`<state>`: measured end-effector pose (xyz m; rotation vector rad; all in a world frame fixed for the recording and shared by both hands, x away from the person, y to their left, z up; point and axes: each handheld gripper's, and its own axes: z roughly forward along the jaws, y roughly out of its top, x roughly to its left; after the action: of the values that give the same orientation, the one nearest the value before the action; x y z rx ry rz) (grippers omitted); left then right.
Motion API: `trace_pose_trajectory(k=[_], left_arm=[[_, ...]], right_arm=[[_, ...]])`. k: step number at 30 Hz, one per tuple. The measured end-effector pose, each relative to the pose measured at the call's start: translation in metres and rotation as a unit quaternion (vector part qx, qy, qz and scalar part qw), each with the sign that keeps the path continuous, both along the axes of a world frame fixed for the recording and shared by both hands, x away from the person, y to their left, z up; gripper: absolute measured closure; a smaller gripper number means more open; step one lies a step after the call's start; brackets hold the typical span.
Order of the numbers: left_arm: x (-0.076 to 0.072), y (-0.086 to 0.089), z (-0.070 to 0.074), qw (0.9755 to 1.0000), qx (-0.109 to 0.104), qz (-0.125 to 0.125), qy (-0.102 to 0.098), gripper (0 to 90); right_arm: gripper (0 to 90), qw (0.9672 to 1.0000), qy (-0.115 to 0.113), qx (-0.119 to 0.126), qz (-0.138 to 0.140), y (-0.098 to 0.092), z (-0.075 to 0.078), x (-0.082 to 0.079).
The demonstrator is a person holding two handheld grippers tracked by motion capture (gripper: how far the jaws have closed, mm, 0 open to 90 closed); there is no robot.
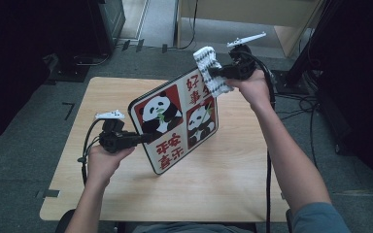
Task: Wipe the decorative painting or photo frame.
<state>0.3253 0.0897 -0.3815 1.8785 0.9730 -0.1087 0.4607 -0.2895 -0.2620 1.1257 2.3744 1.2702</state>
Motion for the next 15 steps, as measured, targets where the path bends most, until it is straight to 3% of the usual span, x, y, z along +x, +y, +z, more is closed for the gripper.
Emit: trace_pose_trajectory(k=[11,15], left_arm=[[0.001,0.001,0.0,1.0,-0.004,-0.001,0.001,76.6],[0.002,0.002,-0.001,1.0,-0.005,-0.003,0.0,76.6]], right_arm=[[80.9,0.9999,0.011,-0.012,0.003,0.0,-0.014,-0.004],[80.8,0.9998,0.021,-0.002,0.004,-0.003,-0.021,-0.005]])
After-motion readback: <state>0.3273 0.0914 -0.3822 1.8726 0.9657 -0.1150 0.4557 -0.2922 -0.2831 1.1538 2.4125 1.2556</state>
